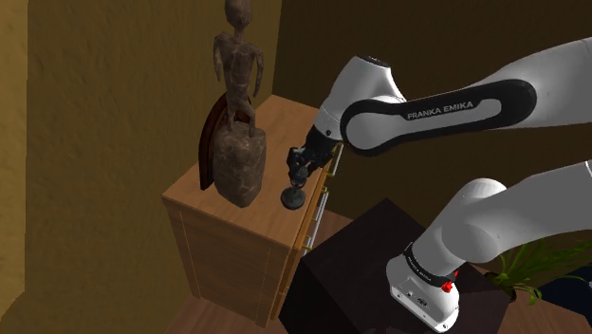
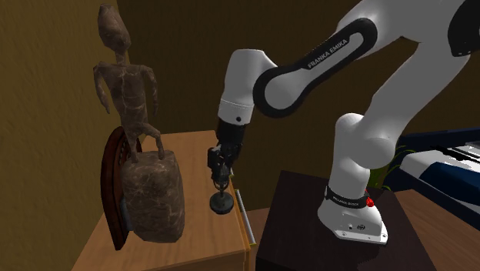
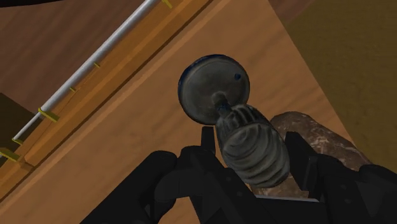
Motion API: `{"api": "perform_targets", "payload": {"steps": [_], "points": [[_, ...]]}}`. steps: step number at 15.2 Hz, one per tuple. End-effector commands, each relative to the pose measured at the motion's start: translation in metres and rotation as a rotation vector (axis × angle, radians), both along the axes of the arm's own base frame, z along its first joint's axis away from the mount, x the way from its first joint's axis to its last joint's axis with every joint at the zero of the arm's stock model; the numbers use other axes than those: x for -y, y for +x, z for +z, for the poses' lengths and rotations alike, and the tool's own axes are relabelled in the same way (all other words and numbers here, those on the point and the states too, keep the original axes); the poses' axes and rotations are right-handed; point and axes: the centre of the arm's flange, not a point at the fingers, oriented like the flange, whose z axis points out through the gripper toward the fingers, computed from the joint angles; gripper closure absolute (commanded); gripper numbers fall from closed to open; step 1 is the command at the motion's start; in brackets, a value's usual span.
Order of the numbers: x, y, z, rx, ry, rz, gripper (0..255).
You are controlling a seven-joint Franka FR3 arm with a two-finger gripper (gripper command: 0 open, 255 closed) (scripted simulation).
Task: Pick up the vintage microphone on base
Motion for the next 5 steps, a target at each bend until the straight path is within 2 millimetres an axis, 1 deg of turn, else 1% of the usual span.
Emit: {"api": "perform_targets", "payload": {"steps": [1, 3, 5], "points": [[0.0, -0.001, 0.011, 0.0, 0.0, 0.0, 255], [0.0, -0.001, 0.021, 0.0, 0.0, 0.0, 255], [0.0, -0.001, 0.022, 0.0, 0.0, 0.0, 255]]}}
